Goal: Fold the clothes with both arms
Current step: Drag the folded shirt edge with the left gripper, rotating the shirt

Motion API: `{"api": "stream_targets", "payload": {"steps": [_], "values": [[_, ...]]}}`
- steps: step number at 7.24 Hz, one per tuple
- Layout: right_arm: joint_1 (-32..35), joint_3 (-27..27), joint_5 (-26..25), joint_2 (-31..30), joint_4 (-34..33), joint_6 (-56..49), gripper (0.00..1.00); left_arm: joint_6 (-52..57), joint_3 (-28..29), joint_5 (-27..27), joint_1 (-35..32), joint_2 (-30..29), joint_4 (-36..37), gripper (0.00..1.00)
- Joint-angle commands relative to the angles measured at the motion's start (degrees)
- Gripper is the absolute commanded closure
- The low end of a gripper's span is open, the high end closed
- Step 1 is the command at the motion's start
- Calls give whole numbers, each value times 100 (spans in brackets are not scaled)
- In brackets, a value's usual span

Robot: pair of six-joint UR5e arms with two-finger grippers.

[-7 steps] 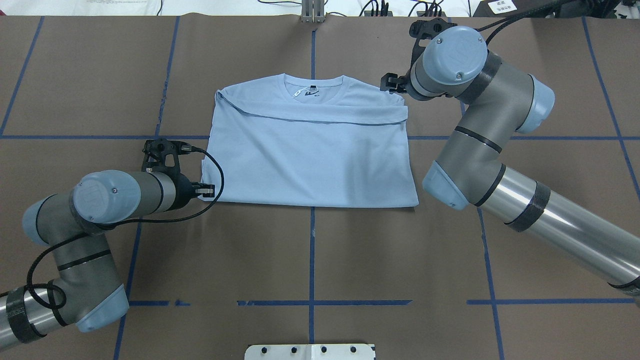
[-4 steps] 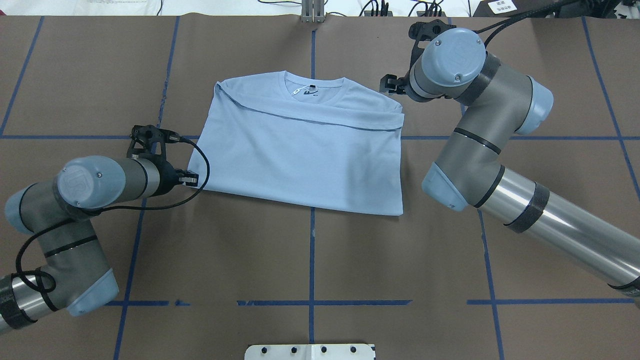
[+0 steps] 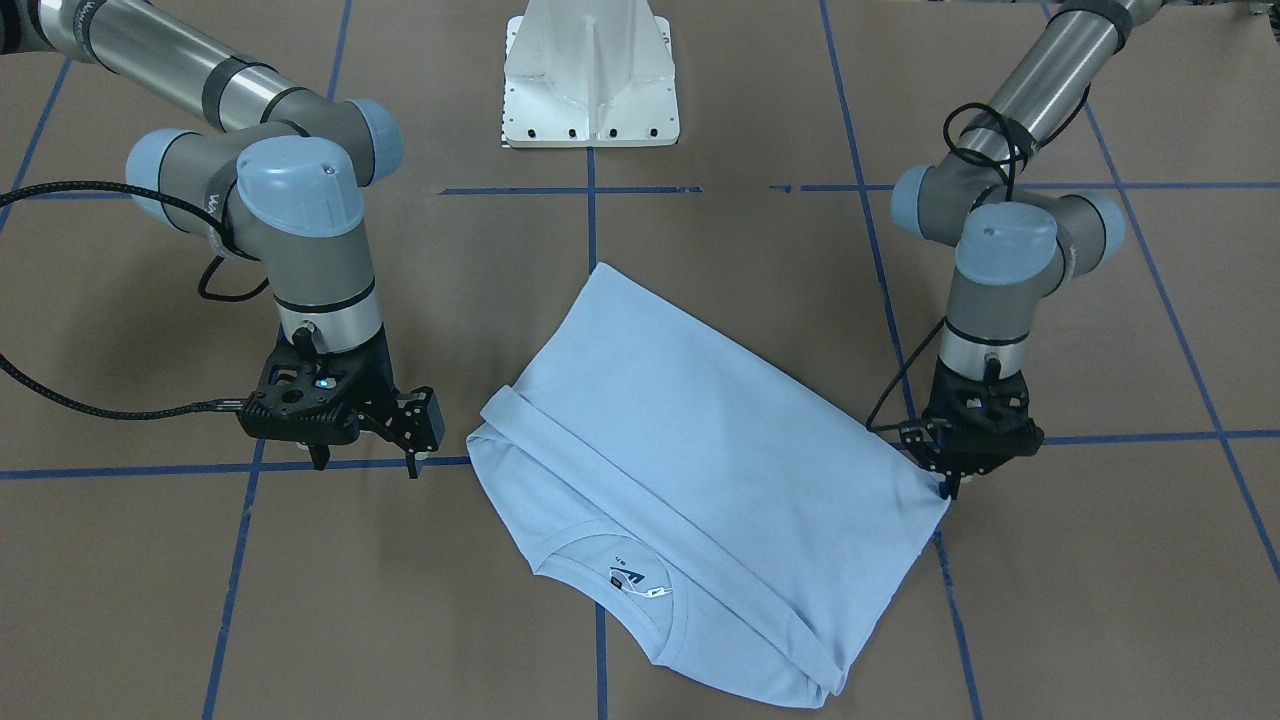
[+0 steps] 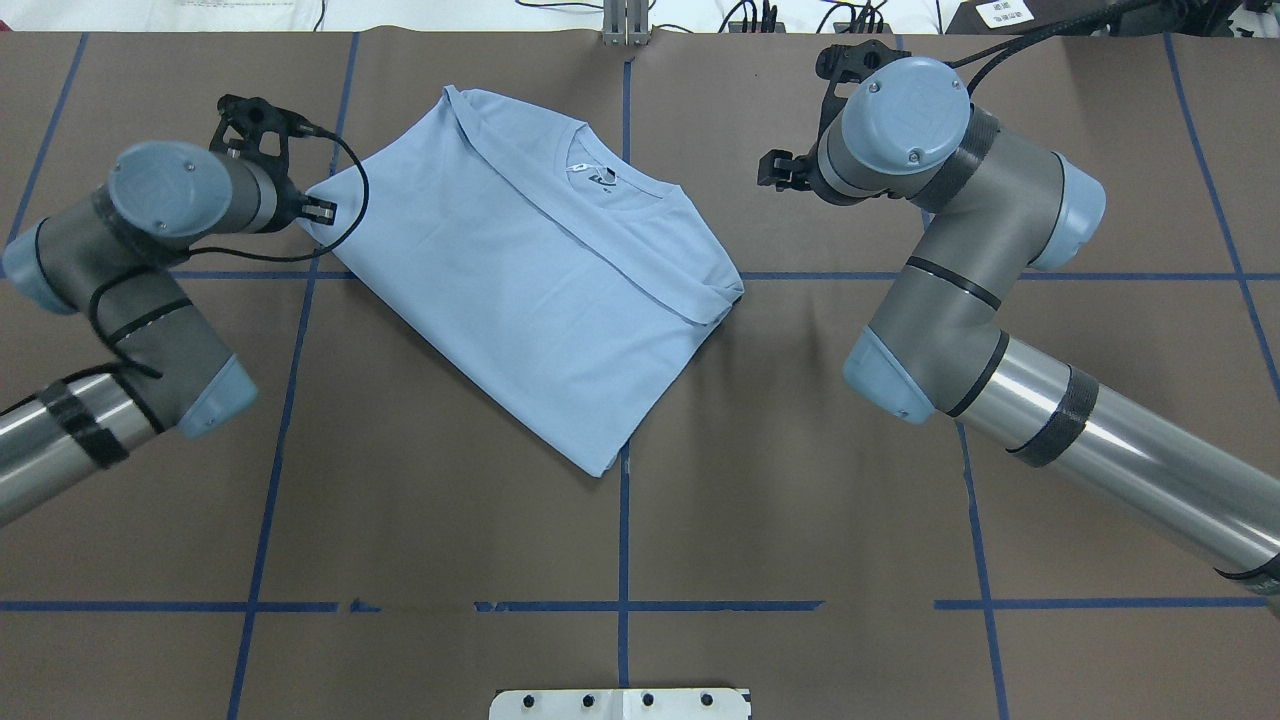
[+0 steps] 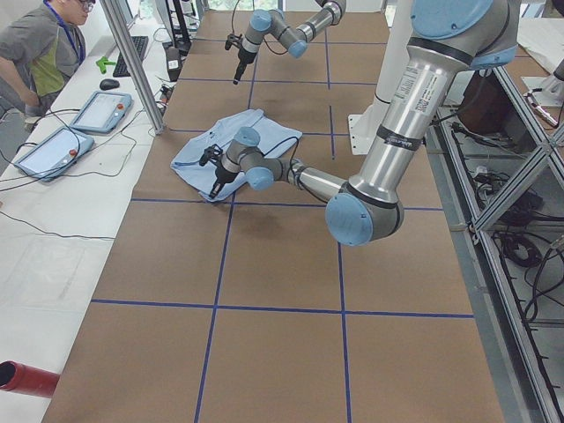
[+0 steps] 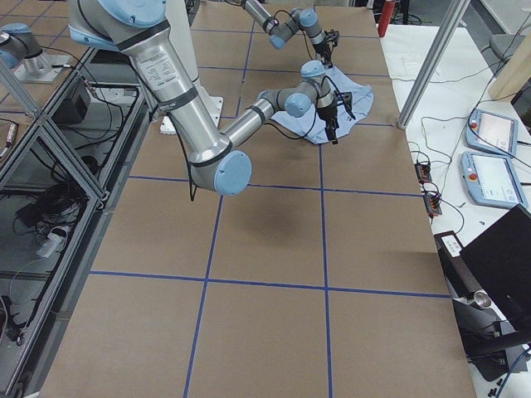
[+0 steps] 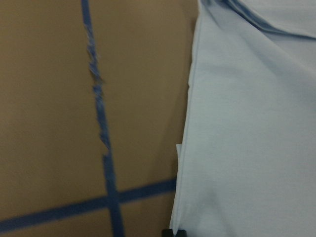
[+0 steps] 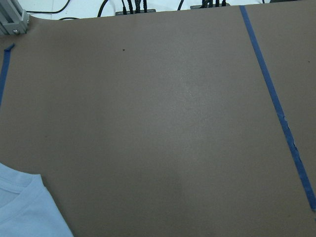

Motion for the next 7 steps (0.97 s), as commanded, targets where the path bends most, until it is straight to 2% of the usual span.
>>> {"api": "stream_targets", "payload": {"steps": [1,2,3,4,5,7], "values": [[-3,16,0,9,8,13,0,391,1807,303,-383,-1251,-297,100],[-3,42,0,9,9,13,0,453,2206,409,-410,-1369,-648,100],[-64,34,-8,44,9,39,0,671,2106,366,-471,-1309,-738,73],[-204,8,-26,96,9,379,0,674,1531,183,-480,-926,-1183,1],[-310,-1,-35,184,0,1070,2,647,872,-437,-489,-513,-1283,0],[-625,-210,-43,473,-70,3141,26,412,646,-592,-455,-412,-1293,0]]}}
